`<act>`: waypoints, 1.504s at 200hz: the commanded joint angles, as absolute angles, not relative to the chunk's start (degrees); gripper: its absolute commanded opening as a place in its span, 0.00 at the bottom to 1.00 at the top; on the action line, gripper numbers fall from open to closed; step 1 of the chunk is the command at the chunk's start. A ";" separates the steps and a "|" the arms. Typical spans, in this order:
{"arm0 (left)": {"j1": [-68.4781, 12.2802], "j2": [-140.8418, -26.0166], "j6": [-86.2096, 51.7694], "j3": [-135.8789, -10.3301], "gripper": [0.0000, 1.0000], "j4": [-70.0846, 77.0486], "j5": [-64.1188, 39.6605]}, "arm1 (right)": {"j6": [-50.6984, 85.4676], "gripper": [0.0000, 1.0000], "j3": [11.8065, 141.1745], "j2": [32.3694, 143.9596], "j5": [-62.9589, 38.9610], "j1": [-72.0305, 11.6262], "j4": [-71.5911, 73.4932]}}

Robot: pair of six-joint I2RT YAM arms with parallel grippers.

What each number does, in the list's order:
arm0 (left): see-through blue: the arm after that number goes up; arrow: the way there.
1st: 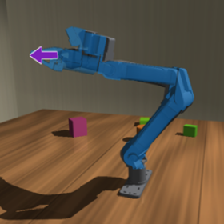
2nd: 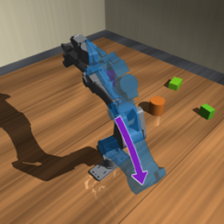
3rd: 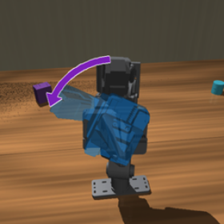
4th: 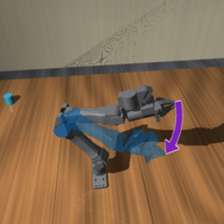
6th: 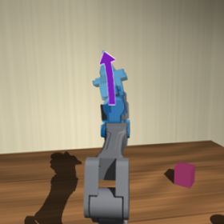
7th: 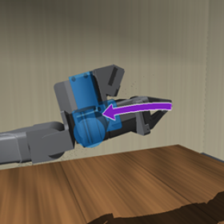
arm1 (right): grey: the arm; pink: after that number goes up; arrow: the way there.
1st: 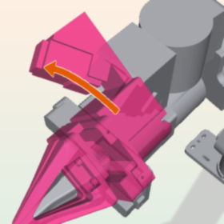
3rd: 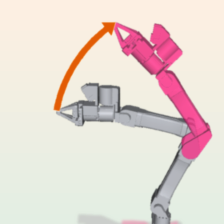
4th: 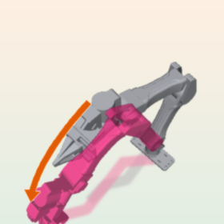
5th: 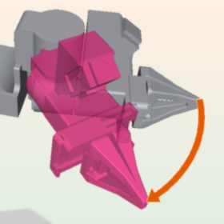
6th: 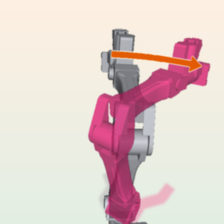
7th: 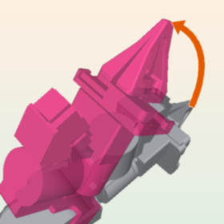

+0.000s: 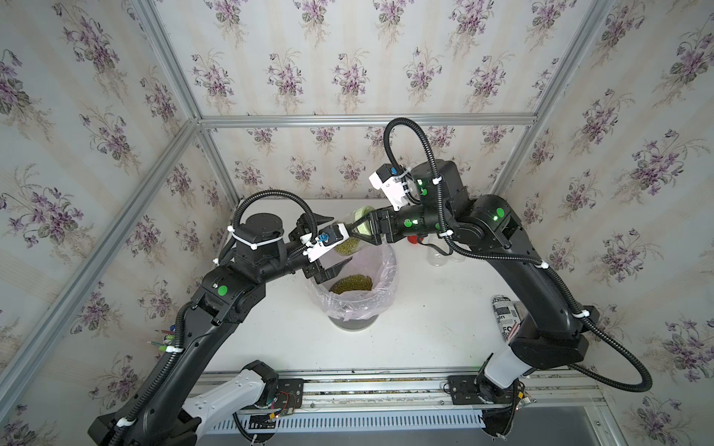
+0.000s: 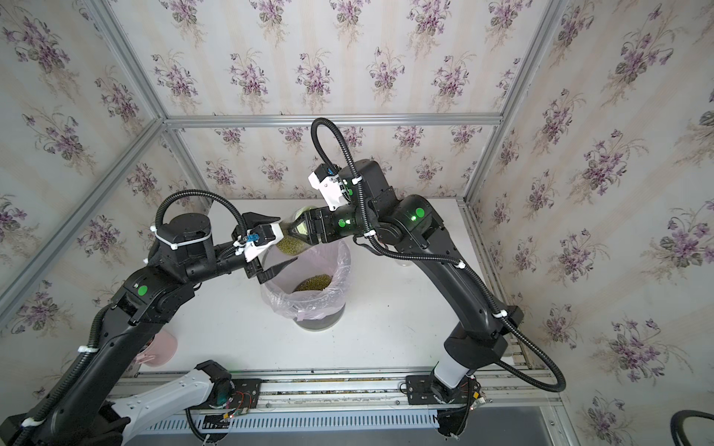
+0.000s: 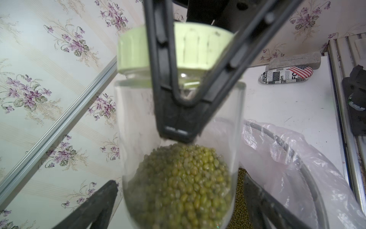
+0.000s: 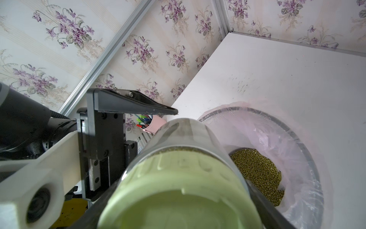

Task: Empty moldy mung beans from jars
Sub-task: Pick up the jar from the center of the board.

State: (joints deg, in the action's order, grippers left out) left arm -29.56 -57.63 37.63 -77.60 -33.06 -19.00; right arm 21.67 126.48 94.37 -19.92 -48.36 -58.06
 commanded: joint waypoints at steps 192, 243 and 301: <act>-29.53 -59.11 34.45 -76.73 0.99 -29.18 -16.79 | 21.88 0.46 120.58 92.10 -19.51 -51.95 -44.82; -29.53 -59.24 33.84 -77.43 0.79 -29.18 -16.44 | 21.88 0.46 119.46 91.76 -18.55 -51.97 -44.76; -29.53 -59.15 33.49 -77.68 0.51 -29.14 -16.71 | 21.97 0.46 118.74 91.46 -17.48 -51.94 -44.73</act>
